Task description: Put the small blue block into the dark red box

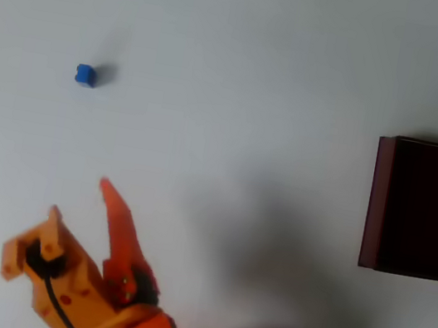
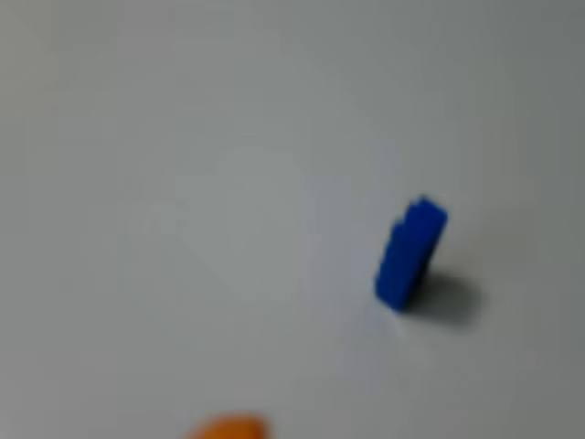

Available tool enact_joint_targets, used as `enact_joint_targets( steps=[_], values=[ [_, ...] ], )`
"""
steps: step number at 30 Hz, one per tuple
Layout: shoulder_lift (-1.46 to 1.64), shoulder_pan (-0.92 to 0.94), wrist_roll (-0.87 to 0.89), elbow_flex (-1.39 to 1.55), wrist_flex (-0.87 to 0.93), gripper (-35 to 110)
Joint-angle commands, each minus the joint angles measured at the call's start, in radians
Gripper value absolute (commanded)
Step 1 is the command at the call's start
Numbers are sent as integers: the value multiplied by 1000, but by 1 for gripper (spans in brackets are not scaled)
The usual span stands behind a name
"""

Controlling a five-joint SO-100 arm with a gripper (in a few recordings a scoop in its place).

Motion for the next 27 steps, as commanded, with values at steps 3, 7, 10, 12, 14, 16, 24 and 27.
enact_joint_targets(
  steps=[3, 7, 10, 12, 14, 16, 24, 27],
  values=[
    [-433, -2, 115, -341, -109, 29],
    [-683, -17, 149, -486, -307, 31],
    [-833, -35, 212, -586, -356, 31],
    [-908, -37, 225, -615, -446, 32],
    [-976, -32, 233, -638, -525, 32],
    [-1032, -18, 235, -630, -649, 32],
    [-1078, 107, 147, -460, -957, 32],
    [-1051, 156, 158, -307, -1048, 32]
  ],
)
